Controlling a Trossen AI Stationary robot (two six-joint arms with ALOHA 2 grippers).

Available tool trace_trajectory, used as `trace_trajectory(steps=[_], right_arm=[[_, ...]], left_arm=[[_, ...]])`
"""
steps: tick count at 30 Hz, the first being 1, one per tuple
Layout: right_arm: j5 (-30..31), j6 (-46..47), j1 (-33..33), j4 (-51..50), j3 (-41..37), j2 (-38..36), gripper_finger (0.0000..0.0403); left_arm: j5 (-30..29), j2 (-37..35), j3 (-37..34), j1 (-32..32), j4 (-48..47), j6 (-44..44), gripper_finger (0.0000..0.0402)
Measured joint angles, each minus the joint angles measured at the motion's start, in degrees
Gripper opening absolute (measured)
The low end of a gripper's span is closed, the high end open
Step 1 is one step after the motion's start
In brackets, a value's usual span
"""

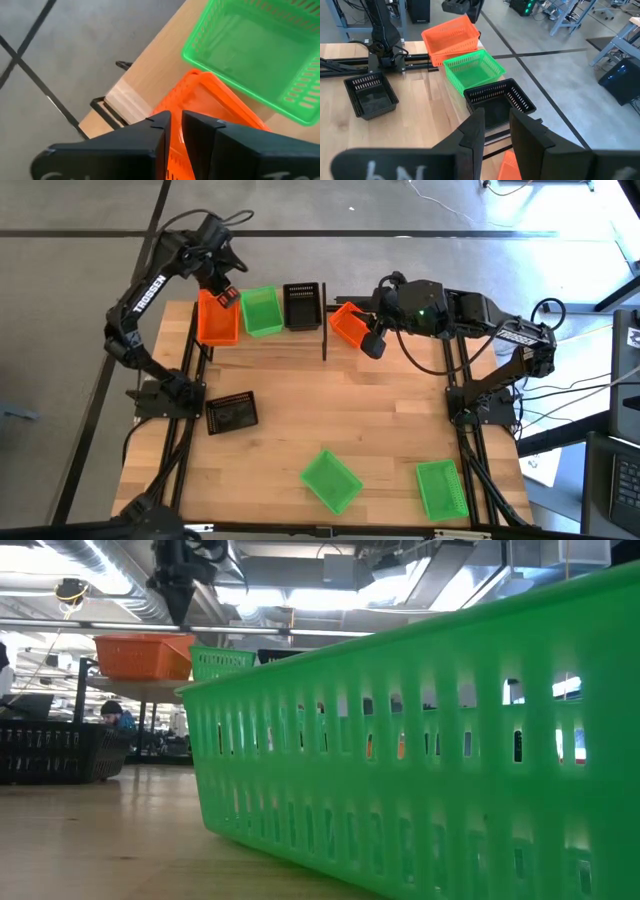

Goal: Stack baskets on shelf by color
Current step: Stack the bottom orange bin on the orange bin on the shelf

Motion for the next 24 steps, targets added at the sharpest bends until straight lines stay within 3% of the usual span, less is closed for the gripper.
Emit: trace_trajectory(steps=[14,24], right_arm=[[0.0,0.0,0.0,0.0,0.0,0.0,0.0087],[0.0,0.0,0.0,0.0,0.0,0.0,0.0087]], left_arm=[[-0.3,2.2,0.0,0.0,-1.2,1.1,0.0003],[-0.5,2.2,0.0,0.0,-0.9,1.3,0.0001]])
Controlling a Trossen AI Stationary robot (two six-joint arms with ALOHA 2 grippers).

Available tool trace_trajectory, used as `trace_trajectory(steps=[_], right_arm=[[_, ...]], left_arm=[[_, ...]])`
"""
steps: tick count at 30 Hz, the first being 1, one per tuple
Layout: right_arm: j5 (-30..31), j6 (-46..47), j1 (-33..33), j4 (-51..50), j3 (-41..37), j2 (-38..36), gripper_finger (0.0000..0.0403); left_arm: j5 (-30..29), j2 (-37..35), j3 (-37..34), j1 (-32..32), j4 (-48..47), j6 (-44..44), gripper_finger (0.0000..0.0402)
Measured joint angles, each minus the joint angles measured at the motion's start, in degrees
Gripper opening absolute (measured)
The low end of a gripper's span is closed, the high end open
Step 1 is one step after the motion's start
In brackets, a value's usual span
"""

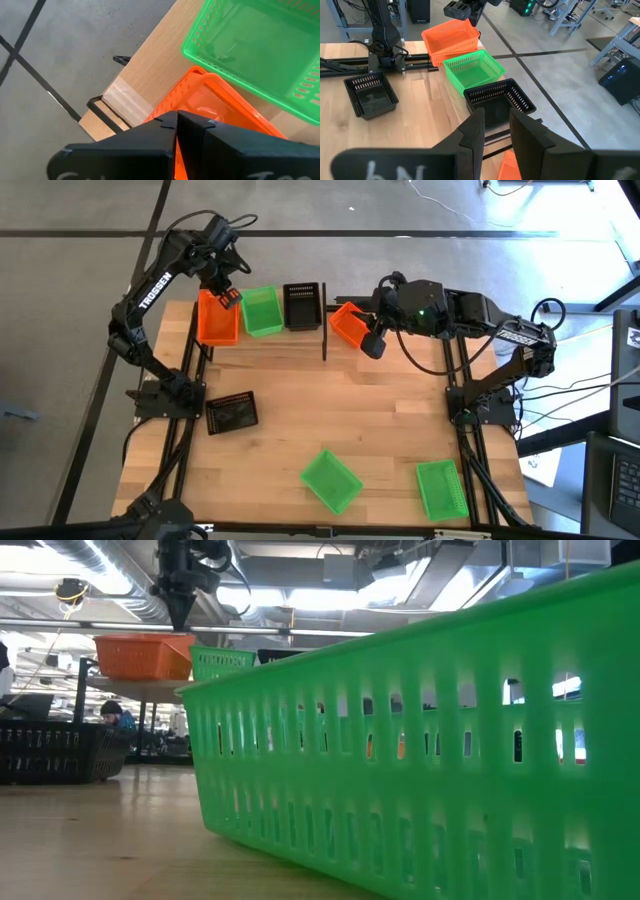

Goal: Stack baskets on shelf by color
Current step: Stack the bottom orange bin on the orange bin on the shelf, then stack the left green bin on the green bin on the shelf

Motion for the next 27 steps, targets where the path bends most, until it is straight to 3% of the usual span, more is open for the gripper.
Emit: trace_trajectory(steps=[14,27], right_arm=[[0.0,1.4,0.0,0.0,0.0,0.0,0.0087],[0.0,1.4,0.0,0.0,0.0,0.0,0.0087]], left_arm=[[0.0,0.0,0.0,0.0,0.0,-1.6,0.0],[-2.3,0.0,-5.2,-0.1,1.7,0.0,0.0]])
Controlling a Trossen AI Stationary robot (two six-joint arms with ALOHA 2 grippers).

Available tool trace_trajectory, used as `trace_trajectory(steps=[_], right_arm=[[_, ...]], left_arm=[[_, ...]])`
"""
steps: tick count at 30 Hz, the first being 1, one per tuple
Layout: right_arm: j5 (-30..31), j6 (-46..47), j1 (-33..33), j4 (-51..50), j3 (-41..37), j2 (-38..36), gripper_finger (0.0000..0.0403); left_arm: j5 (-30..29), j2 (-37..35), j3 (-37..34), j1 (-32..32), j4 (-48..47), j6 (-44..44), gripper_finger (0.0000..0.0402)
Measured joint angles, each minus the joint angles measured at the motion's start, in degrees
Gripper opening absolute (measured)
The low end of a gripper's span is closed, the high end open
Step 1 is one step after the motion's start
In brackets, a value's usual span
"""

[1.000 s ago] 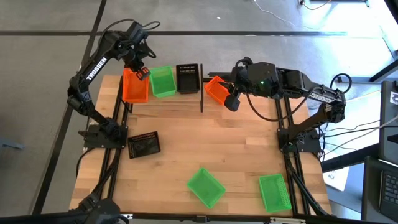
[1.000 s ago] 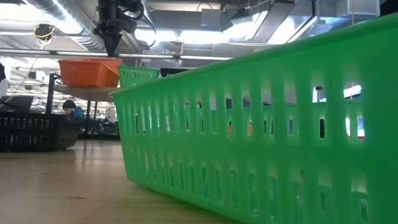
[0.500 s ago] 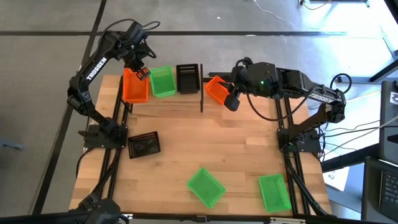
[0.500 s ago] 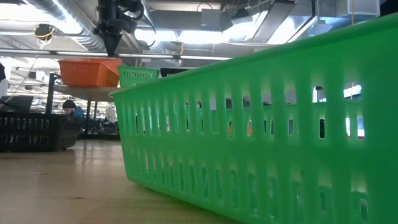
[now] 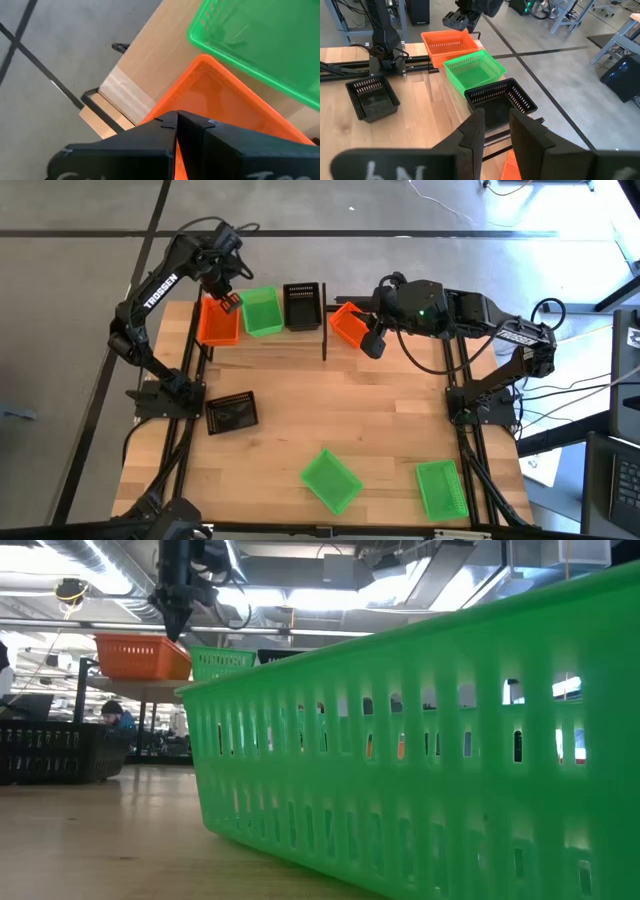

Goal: Stack baskets on shelf by color
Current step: Stack the left green bin on the green bin on the shelf

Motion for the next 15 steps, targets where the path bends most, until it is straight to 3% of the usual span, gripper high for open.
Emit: trace_trajectory(steps=[10,15], right_arm=[[-0.7,-5.0,0.0,-2.2,0.0,-1.4,0.0087],[-9.9,-10.7,0.0,-8.7,0.0,-3.5,0.0087]], left_arm=[[1.5,-4.1,7.9,-7.1,-1.4,-2.0,0.0],[1.8,-8.5,7.9,-16.3,-1.6,-10.2,0.0]])
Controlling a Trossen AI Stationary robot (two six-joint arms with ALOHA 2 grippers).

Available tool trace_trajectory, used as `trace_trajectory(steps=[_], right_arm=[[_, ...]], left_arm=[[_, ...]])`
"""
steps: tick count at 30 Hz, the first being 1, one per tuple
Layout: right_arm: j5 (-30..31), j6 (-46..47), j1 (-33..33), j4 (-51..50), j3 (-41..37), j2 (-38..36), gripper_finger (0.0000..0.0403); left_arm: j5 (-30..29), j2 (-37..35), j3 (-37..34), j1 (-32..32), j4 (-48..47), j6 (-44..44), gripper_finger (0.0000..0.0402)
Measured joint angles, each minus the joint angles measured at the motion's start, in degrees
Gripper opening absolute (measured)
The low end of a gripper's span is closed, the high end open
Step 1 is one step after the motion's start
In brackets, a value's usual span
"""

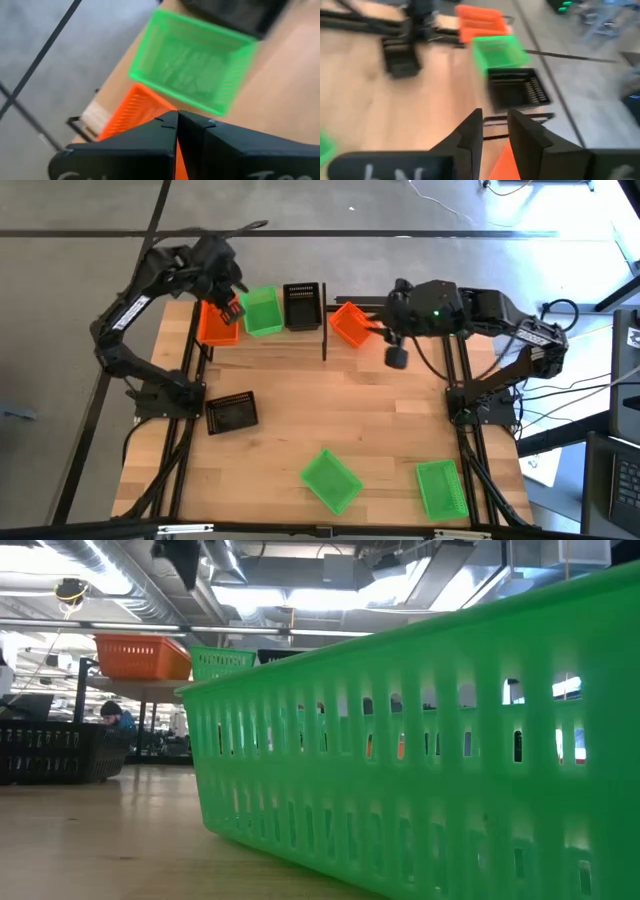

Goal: Stack baskets on shelf by color
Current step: Stack the left green bin on the green bin on the shelf

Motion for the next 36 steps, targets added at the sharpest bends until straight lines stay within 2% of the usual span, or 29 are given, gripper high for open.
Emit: trace_trajectory(steps=[5,9,17,20,25,29,33,36], right_arm=[[-2.1,0.5,0.0,-8.8,0.0,-2.6,0.0087],[-9.2,1.2,0.0,-10.5,-2.4,-5.5,0.0087],[-19.8,4.6,3.3,-10.8,-18.2,-15.0,0.0087],[-20.0,12.3,6.6,-11.2,-23.0,-16.9,0.0087],[-19.9,31.8,14.2,-11.8,-28.2,-17.0,0.0087],[-24.6,47.0,18.7,-10.6,-29.5,-14.8,0.0087],[-25.7,61.2,21.4,-8.0,-29.5,-12.4,0.0087],[-25.7,67.3,22.4,-6.4,-29.4,-9.6,0.0087]], left_arm=[[-1.2,-2.8,0.0,-9.8,0.0,-8.6,0.0],[-2.4,-3.4,0.0,-17.2,0.0,-14.5,0.0],[-4.7,-3.3,-5.5,-29.5,0.8,-25.7,0.0],[-6.0,-3.3,-8.1,-32.9,2.3,-30.0,0.0],[-7.3,-3.3,-11.8,-37.3,5.1,-32.1,0.0],[-7.5,-3.3,-13.6,-38.6,7.9,-32.1,0.0],[-7.7,-3.3,-14.3,-39.7,9.2,-29.1,0.0],[-7.1,-3.3,-14.6,-40.8,9.5,-24.8,0.0]])
